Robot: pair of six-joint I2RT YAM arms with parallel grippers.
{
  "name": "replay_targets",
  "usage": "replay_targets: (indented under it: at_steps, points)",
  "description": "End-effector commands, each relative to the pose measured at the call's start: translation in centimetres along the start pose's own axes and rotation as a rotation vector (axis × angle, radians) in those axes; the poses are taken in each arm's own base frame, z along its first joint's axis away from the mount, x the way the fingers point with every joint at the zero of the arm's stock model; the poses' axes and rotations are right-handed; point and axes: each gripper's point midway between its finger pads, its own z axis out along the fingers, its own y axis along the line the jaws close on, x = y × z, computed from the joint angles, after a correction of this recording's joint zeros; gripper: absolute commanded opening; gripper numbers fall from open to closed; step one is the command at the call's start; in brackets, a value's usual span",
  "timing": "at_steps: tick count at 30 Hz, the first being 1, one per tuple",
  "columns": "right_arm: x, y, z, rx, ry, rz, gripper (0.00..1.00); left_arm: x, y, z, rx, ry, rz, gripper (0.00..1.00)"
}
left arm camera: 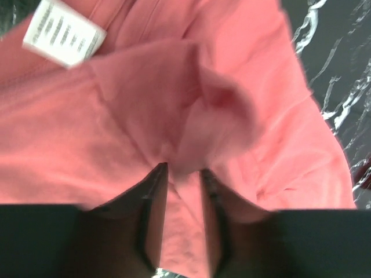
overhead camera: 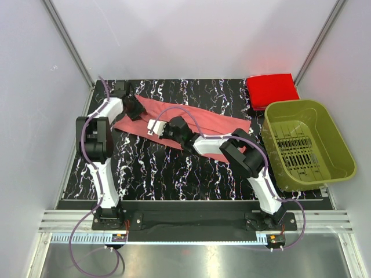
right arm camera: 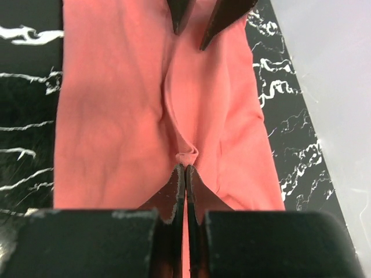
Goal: Fold and stack the t-shirts
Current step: Fold the tshirt
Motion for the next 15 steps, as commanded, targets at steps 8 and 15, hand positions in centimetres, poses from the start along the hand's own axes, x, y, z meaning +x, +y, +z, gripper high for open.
replay_targets:
  at_steps: [8,15]
  points:
    - [-2.5,-1.3,-1.1,0.020,-0.094,0.027,0.00,-5.0,-3.0,-4.6,0.152,-0.151,0.111,0.61]
    - [-3.2,-2.2,-0.9,0.054,-0.110,0.028,0.00,-5.5,-0.4,-4.1,0.139,-0.135,0.118,0.59]
